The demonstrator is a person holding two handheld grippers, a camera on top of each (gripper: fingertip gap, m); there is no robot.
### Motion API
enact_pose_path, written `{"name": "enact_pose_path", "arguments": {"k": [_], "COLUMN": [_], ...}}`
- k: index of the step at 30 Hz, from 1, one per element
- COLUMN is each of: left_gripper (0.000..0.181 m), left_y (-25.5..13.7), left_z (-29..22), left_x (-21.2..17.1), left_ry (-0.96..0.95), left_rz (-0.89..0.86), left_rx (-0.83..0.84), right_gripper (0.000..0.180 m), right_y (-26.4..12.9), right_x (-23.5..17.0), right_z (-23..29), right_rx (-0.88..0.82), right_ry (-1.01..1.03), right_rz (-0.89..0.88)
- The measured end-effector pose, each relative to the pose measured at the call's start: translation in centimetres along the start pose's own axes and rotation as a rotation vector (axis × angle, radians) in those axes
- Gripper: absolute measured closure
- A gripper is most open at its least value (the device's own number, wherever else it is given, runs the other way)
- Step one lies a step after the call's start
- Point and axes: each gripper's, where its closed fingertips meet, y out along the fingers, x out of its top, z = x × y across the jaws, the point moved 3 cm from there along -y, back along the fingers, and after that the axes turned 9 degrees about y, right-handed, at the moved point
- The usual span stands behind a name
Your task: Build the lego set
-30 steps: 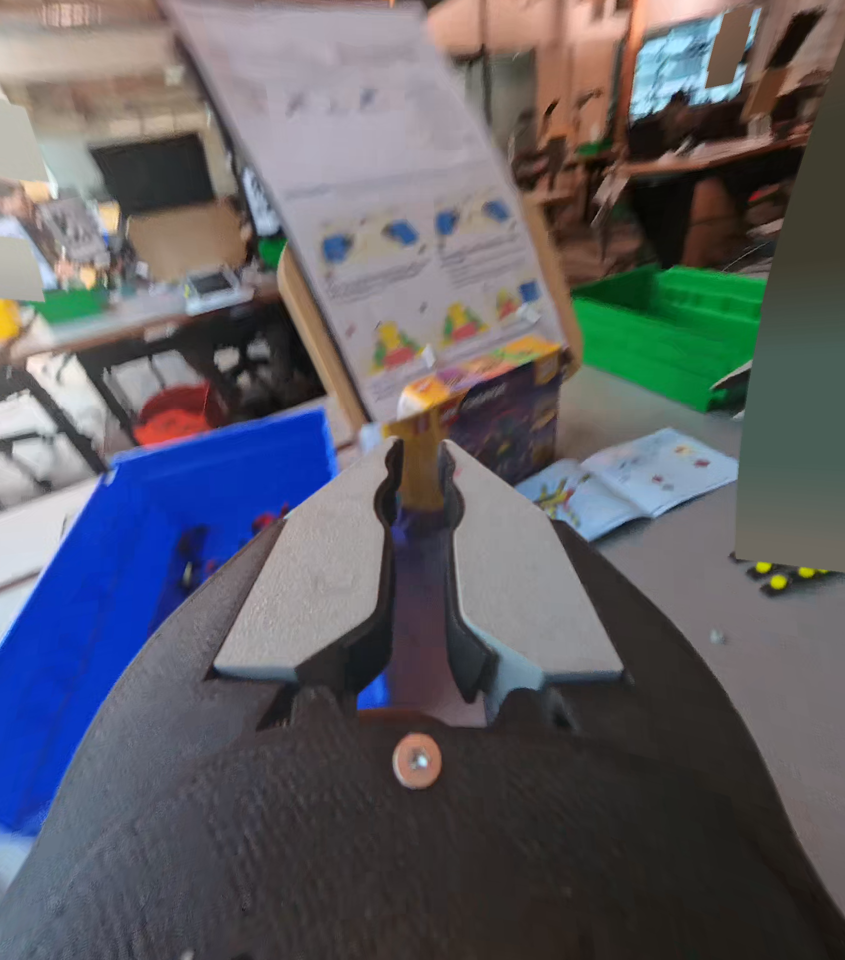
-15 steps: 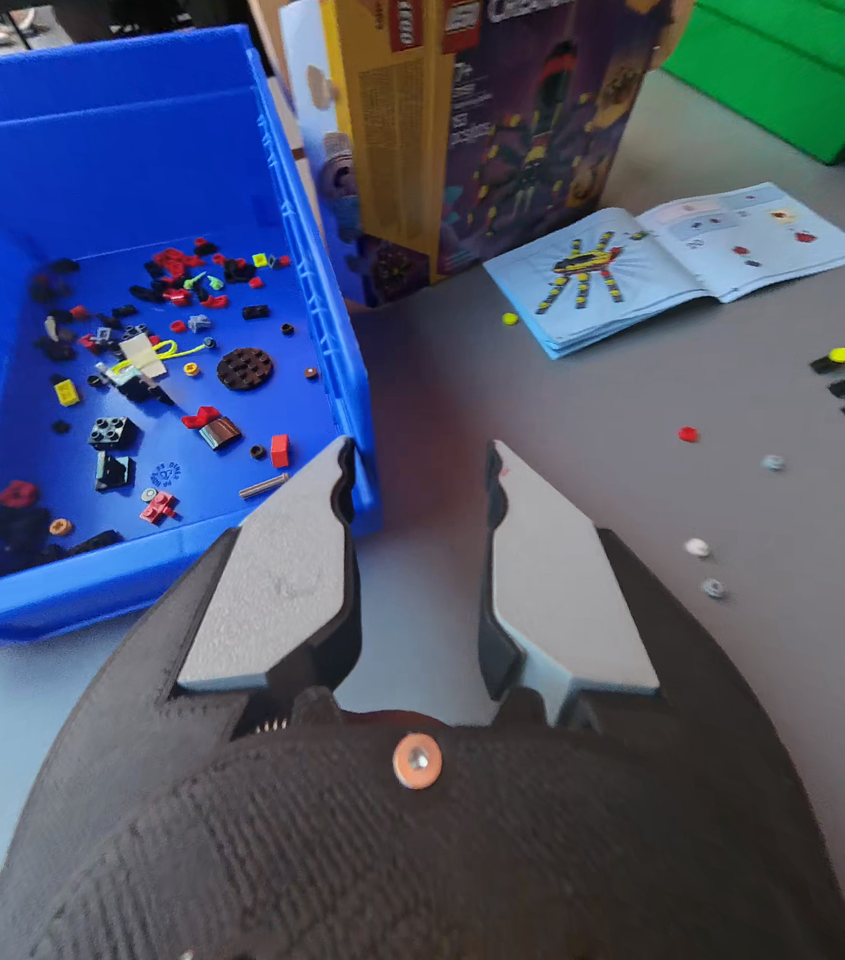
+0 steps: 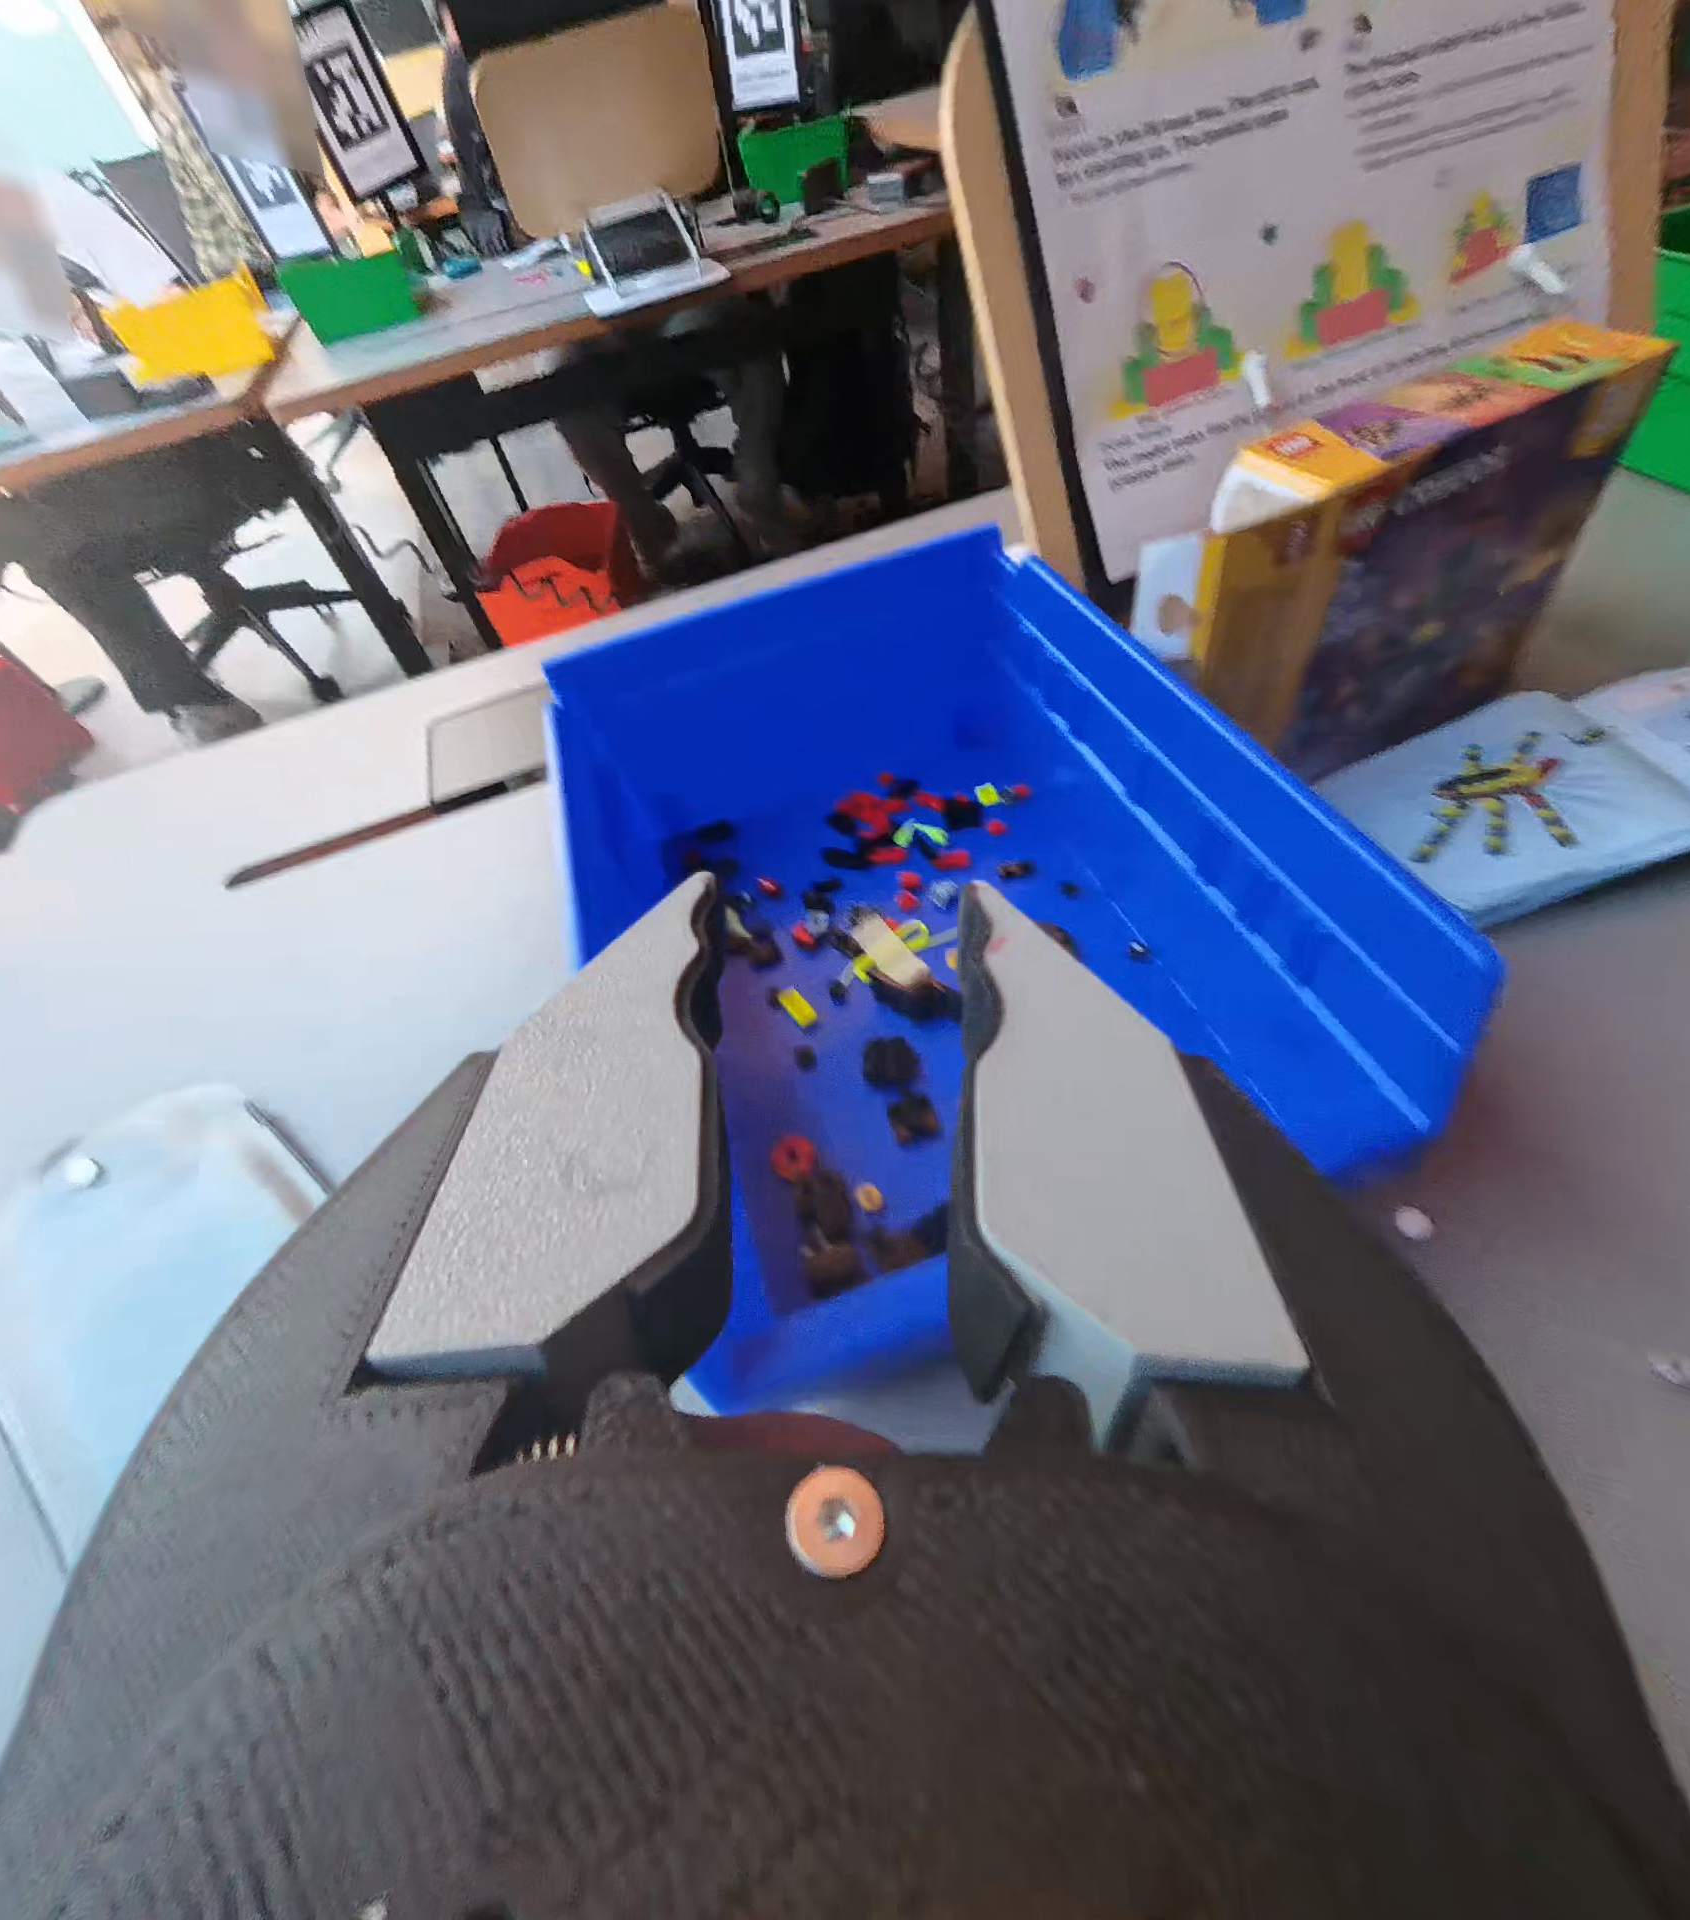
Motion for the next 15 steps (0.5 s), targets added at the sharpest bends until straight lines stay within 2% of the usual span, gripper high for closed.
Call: {"name": "enact_pose_path", "arguments": {"k": [6,11,15], "left_gripper": [0.140,0.139,0.139], "left_y": [5.5,9.2,10.8], "left_z": [4.4,5.7,5.6], "left_x": [5.3,6.5,7.0], "left_ry": [0.061,0.156,0.145], "left_rz": [-0.052,-0.004,0.000], "left_rx": [-0.046,-0.079,-0.139], "right_gripper": [0.131,0.136,0.136], "right_y": [-0.5,-0.6,-0.5], "right_x": [0.3,0.4,0.3], "right_z": [-1.1,-1.3,-1.2], "right_rx": [-0.063,-0.044,-0.039], "right_ry": [0.032,0.060,0.058], "right_rz": [-0.046,-0.057,-0.049]}}
